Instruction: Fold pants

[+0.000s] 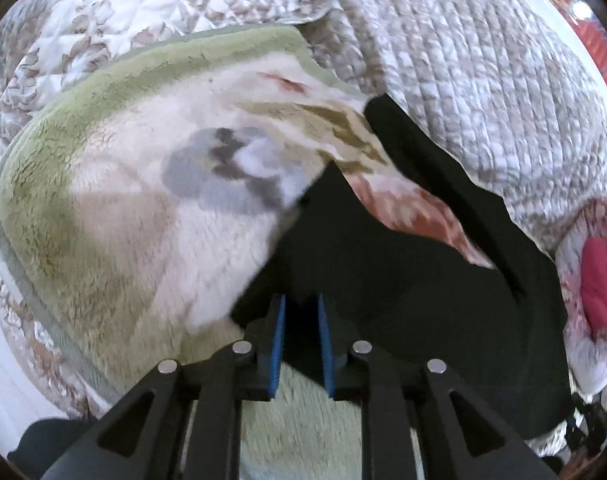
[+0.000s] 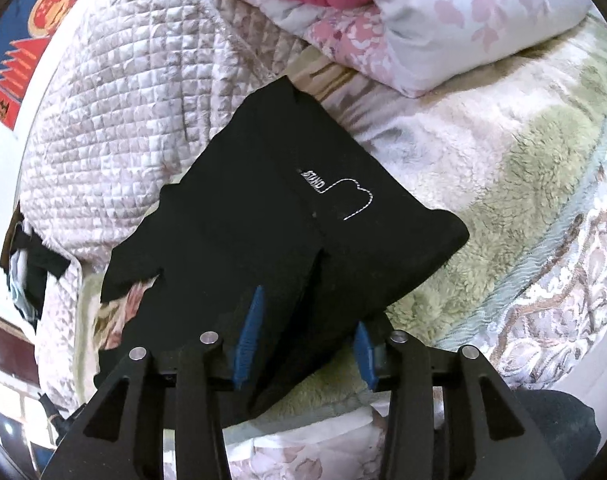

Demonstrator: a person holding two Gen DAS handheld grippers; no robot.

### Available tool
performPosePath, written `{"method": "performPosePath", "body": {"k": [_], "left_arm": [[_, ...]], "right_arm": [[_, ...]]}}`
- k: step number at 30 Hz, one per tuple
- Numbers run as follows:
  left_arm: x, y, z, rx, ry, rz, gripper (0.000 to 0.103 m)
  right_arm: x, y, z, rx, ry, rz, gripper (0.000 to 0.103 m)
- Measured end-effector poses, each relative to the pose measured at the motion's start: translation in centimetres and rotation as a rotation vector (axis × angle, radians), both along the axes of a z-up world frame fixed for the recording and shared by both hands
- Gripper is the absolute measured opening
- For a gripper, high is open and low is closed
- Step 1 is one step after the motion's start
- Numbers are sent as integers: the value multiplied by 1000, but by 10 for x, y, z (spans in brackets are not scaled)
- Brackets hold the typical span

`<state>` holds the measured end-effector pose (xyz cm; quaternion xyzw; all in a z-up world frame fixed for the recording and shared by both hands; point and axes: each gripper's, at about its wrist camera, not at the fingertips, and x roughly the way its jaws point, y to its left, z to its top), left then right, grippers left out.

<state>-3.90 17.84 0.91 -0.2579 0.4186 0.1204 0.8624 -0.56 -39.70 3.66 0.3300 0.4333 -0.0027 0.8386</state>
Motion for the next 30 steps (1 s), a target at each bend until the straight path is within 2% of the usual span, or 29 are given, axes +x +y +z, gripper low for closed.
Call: {"method": "performPosePath", "body": {"k": [1,3,7,9,10,11,12,18,19,20,21,22,24,26,28,30], "left_arm": [[3,0,0,2,0,-2,18],[4,-2,3,22,-10,-5,10],[-10,8,15,33,-36,35,10],[-17,18,20,52,-29,74,23],[-20,23,19,37,-16,80,40],[-20,26,17,22,1,77,49],[-18,26,13,20,24,65,49],[3,6,3,129,109,12,49],[5,4,3,147,115,11,46],[6,1,3,160,113,4,32],[6,-1,3,165,110,-6,25],[6,-2,3,176,116,-1,20],[4,-1,3,179,111,-2,15],[5,-1,4,168,109,-3,4],[2,-3,9,144,75,-20,4],[-4,-7,16,168,54,-25,4]], "right_arm": [[-1,-2,-1,19,0,-14,42],[-1,-3,-2,23,1,-24,42],[-3,-5,-2,30,9,-23,42],[-5,-4,-1,21,6,-24,42],[-5,-3,0,10,6,-24,42],[-6,-2,1,1,6,-25,42],[-6,-1,2,-8,7,-28,42],[-12,-2,5,-23,3,-51,42],[-14,-3,5,-25,5,-56,42],[-15,-4,5,-30,8,-63,42],[-17,-6,5,-34,10,-69,42],[-18,-8,5,-38,10,-80,42],[-19,-12,3,-42,15,-85,42],[-16,-17,-1,-45,18,-99,42],[-12,-21,-6,-27,21,-108,42],[-9,-28,-12,5,32,-124,42]]}}
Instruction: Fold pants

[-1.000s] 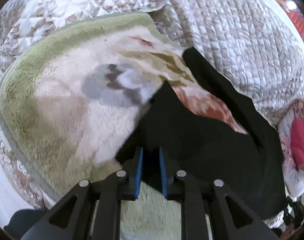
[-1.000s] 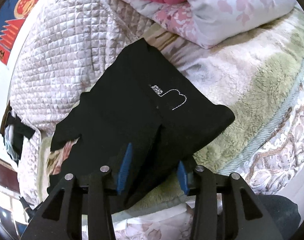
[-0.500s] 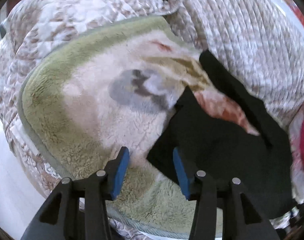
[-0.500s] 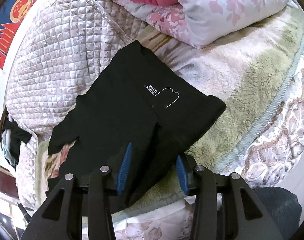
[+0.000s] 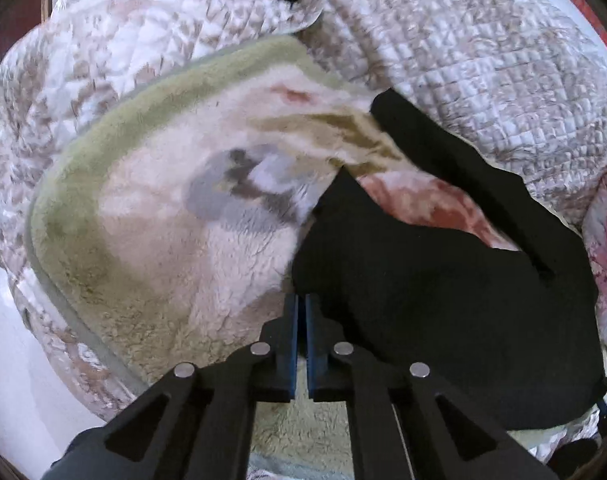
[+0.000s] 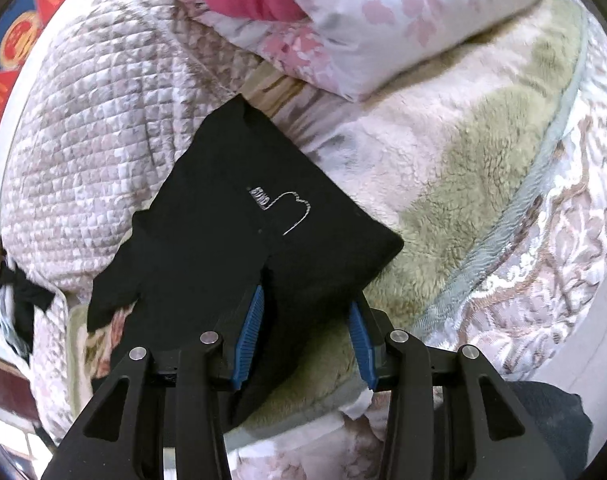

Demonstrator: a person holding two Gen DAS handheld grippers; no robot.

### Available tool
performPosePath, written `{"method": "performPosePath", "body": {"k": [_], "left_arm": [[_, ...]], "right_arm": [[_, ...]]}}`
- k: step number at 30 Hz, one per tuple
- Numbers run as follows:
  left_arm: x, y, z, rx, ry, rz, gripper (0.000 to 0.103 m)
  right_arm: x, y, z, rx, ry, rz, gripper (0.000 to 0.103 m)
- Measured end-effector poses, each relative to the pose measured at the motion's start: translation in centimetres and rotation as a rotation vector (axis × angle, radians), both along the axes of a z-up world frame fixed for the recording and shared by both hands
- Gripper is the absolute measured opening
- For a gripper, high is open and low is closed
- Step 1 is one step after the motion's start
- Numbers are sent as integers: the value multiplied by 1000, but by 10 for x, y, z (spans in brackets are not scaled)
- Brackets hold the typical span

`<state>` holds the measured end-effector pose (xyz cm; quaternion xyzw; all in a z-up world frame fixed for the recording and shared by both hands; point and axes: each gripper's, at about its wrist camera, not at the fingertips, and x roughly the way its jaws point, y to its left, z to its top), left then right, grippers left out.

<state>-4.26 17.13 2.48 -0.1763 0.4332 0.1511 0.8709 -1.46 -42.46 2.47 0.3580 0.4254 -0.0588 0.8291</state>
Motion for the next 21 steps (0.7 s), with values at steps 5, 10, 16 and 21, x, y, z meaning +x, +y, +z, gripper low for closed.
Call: {"method": "performPosePath", "body": {"k": [5,10,16,21], "left_arm": [[-15,15,6,-20,-15,45,4],[-14,11,2,-15,5,36,4],[-23,14,10,-26,-9,40,4],[-22,11,-8,-22,68,24,4]], "right_arm": [[3,-10,-7,36,9,-27,42],[7,-11,-7,53,-14,-12,17],[-4,-12,8,39,-49,-12,12],[0,-14,-8,47,40,-25,25]]}}
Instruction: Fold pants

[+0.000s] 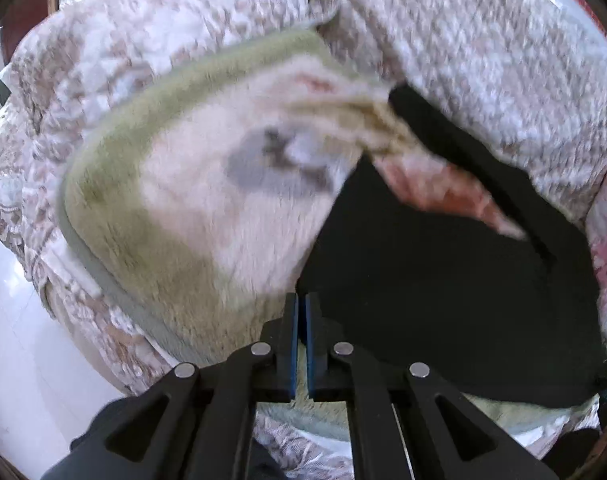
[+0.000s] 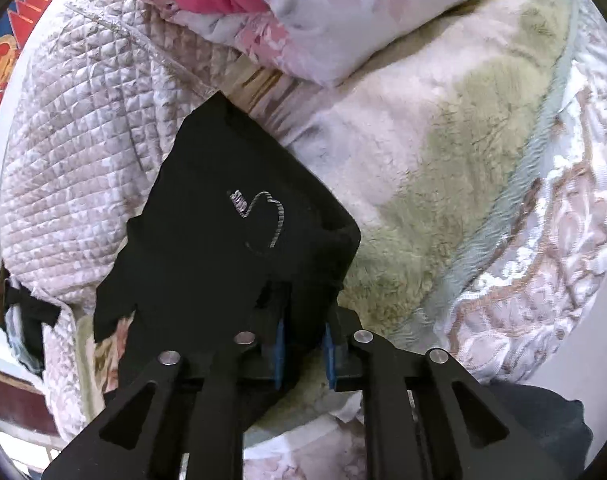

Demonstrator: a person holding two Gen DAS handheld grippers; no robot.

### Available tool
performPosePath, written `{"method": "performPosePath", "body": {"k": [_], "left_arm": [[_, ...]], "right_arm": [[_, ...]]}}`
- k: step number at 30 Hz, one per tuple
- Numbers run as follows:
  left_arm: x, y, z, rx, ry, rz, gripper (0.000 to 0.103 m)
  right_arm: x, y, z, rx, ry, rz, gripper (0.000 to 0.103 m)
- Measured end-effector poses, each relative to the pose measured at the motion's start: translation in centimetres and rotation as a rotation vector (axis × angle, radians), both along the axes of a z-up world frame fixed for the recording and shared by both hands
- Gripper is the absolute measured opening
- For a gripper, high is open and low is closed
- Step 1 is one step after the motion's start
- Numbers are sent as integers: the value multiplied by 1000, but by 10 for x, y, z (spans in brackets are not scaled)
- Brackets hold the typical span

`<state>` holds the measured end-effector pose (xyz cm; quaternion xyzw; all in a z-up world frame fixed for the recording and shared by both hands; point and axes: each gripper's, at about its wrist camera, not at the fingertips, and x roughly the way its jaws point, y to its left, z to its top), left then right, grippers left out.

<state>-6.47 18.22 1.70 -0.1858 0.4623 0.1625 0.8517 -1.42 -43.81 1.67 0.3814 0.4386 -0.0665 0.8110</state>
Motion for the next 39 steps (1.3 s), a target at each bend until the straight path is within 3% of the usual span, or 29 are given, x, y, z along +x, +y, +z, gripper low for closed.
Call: {"method": "performPosePath", "body": {"k": [1,6,10,13,16,20,22,24,28,30,33,36,39], "left_arm": [[0,0,2,1,-5,-1,5],[-3,5,17,65,-31,48,8],[3,4,32,110,-87,69,8],[23,-11,37,62,-134,-27,10],[50,-39,31,47,-148,-159,17],[79,-64,10,45,-106,-243,17],[87,-67,0,40,-77,-246,17],[87,-68,-5,29,-72,-245,17],[86,-69,-8,42,-80,-252,17],[90,-69,-13,54,-69,-261,17],[97,-67,-27,100,-41,-265,18],[97,-65,-24,157,-22,-246,19],[93,-59,-19,131,-25,-218,19]], "right_arm": [[-2,0,5,-16,-3,-7,31],[-17,-10,36,-164,-57,-92,32],[-3,9,52,-270,-97,1,48],[12,36,59,-366,-138,131,48],[17,57,73,-489,-184,183,48],[12,44,87,-631,-169,20,48],[9,29,87,-628,-145,-34,48],[10,23,85,-596,-142,-7,48],[26,46,71,-513,-146,173,48],[43,59,54,-503,-84,249,47],[60,62,29,-502,19,272,46],[60,60,37,-501,-19,258,46],[61,63,48,-483,-58,277,46]]}}
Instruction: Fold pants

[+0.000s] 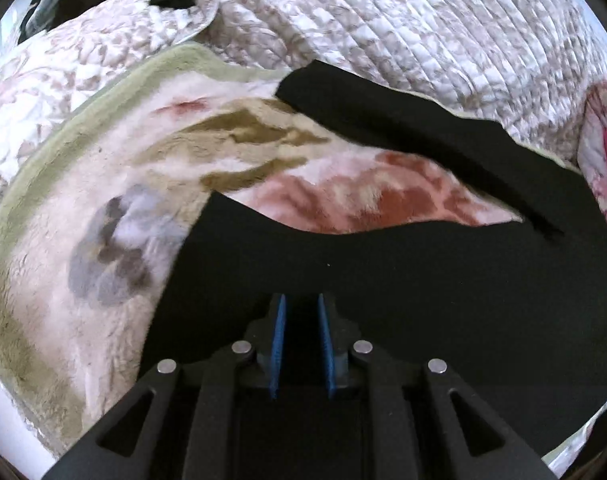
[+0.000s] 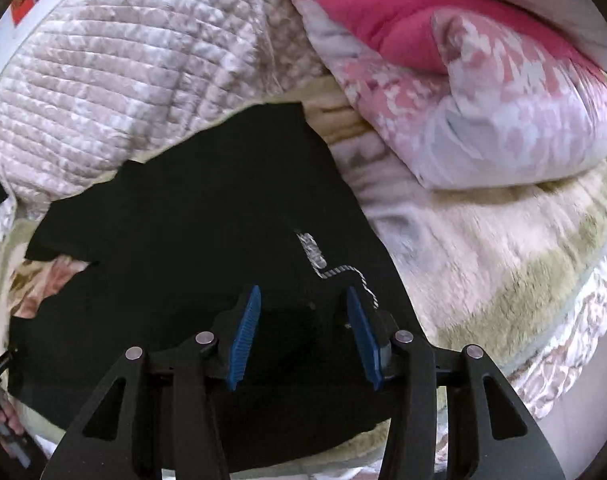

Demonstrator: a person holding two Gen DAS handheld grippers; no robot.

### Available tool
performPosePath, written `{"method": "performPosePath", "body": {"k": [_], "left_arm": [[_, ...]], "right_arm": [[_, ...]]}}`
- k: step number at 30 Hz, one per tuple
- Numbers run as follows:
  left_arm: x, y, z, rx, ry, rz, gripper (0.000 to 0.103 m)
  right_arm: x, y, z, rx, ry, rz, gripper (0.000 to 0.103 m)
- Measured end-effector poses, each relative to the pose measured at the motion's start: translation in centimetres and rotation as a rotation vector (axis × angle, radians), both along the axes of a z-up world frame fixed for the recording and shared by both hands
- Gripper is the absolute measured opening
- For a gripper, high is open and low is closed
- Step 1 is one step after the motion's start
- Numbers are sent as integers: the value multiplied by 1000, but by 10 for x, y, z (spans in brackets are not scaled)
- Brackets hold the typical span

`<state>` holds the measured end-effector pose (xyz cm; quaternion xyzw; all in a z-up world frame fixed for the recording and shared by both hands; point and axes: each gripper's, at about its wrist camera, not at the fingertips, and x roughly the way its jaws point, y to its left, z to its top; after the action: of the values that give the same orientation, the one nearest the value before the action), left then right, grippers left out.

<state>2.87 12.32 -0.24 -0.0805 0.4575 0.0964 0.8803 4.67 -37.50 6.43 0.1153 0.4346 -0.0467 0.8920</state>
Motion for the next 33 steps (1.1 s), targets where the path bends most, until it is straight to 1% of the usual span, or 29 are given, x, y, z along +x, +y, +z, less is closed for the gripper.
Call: {"method": "performPosePath", "body": {"k": [3,5,8,11,15,18,21,24,27,29,33], "left_arm": [[-3,-5,9,-25,-18,-15,20],[-4,-16,14,-43,-36,-57,27],[3,-35,26,-43,-53,-120,35],[15,-50,35,-38,-57,-164,37],[29,-64,42,-21,-66,-205,39],[42,-71,47,-7,-70,-232,40],[57,-78,50,15,-73,-263,42],[74,-84,50,28,-76,-294,44],[95,-88,48,41,-73,-319,46],[113,-90,47,55,-80,-337,49],[154,-89,43,54,-77,-355,52]], "right_arm": [[1,11,6,30,-25,73,46],[9,26,6,37,-23,137,46],[18,46,4,42,-9,218,46],[28,65,8,48,-11,299,46],[42,80,14,40,-9,366,47],[56,89,14,25,1,415,52],[71,92,13,-1,12,450,53],[92,97,10,-35,21,488,58],[113,100,7,-62,26,521,58],[133,103,4,-91,28,543,59],[175,105,0,-114,30,588,59]]}}
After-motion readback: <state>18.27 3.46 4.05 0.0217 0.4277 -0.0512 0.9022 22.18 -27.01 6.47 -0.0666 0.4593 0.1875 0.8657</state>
